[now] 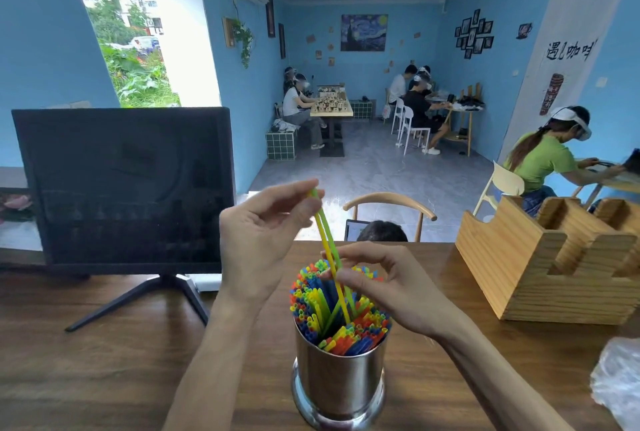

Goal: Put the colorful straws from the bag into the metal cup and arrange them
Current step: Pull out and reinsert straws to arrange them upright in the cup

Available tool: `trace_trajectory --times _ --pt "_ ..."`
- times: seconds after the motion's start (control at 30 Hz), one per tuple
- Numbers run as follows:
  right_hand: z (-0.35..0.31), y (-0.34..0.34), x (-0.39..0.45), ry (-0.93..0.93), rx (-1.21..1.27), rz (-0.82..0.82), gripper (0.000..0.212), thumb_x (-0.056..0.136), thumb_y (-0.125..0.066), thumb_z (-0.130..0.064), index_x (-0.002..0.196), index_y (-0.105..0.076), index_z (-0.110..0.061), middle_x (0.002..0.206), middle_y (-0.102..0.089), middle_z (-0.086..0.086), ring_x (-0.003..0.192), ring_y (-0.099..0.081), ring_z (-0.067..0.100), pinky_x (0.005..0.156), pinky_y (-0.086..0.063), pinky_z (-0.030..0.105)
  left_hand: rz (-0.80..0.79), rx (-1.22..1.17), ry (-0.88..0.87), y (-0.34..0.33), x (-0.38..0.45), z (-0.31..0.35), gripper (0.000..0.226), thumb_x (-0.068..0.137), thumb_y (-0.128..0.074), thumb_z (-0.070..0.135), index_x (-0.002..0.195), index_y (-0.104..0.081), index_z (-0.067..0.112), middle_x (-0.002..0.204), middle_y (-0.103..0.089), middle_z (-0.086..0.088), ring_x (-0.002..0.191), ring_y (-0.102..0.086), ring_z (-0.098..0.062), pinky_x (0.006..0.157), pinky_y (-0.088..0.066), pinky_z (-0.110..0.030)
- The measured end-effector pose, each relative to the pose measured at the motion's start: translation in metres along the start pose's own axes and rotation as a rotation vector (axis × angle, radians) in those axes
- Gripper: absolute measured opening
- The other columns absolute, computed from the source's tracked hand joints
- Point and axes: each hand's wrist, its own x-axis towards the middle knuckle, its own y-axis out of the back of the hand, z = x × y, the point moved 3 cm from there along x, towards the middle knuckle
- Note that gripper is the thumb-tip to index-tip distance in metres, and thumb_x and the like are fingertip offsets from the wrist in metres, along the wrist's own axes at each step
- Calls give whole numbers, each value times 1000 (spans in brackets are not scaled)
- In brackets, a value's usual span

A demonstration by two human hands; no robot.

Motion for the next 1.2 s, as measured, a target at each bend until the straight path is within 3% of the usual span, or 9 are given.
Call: trace_trajectory --times 0.13,0.27,0.37,0.53,0.63,0.7,0.77,1.0,1.2 --pt "-4 13 4 -4 88 83 13 88 -74 -30 99 -80 -32 92 -76 -5 91 -69 11 83 -52 24 226 -113 -5 12 6 2 18 78 -86 25 95 -83 28 90 -80 -3 73 -72 -13 64 -57 -21" --pt "-7 27 4 46 155 132 16 86 -77 -35 101 -80 -30 85 -77 1 77 -70 9 66 -53 19 333 -151 57 23 7 0 16 76 -87 26 91 -84 26 86 -80 -2 73 -73 -12 68 -58 -21" --pt "-6 37 6 44 336 245 24 73 -88 -37 90 -80 -22 81 -77 12 67 -72 20 55 -50 22 349 -140 120 25 4 -4 14 75 -84 23 88 -84 27 82 -79 0 69 -72 -10 70 -58 -19" --pt "-5 52 11 -3 698 375 46 47 -103 -40 81 -81 -19 76 -72 1 69 -70 13 59 -54 20 344 -129 137 23 -1 -3 13 76 -83 22 87 -84 29 82 -79 1 67 -71 -10 68 -57 -19" --pt "-16 63 13 32 838 466 32 58 -97 -38 80 -80 -21 92 -77 -1 82 -76 14 67 -60 20 357 -126 124 25 -1 0 12 74 -85 24 85 -83 25 82 -79 -1 69 -72 -13 68 -58 -20" --pt "-24 73 13 87 832 530 10 82 -77 -31 84 -78 -21 105 -78 3 91 -77 21 74 -62 23 382 -132 111 29 -1 1 15 71 -86 25 84 -80 20 79 -78 -1 68 -72 -13 67 -57 -21" --pt "-31 83 12 133 758 581 14 92 -61 -27 91 -73 -21 102 -78 2 90 -77 22 76 -62 25 422 -130 103 34 -2 0 21 70 -86 27 84 -75 16 74 -77 1 67 -71 -12 65 -57 -21" --pt "-41 81 5 136 555 598 16 94 -61 -34 99 -75 -29 80 -71 -4 74 -75 19 61 -58 22 640 -153 182 39 -10 -8 31 73 -83 35 79 -63 13 69 -76 0 62 -71 -11 62 -57 -22" --pt "-38 57 10 57 421 511 24 91 -64 -36 108 -74 -22 78 -70 2 70 -73 22 60 -56 25 317 -258 384 11 -28 -17 27 74 -78 25 82 -58 9 79 -77 -9 72 -73 -16 65 -58 -21"
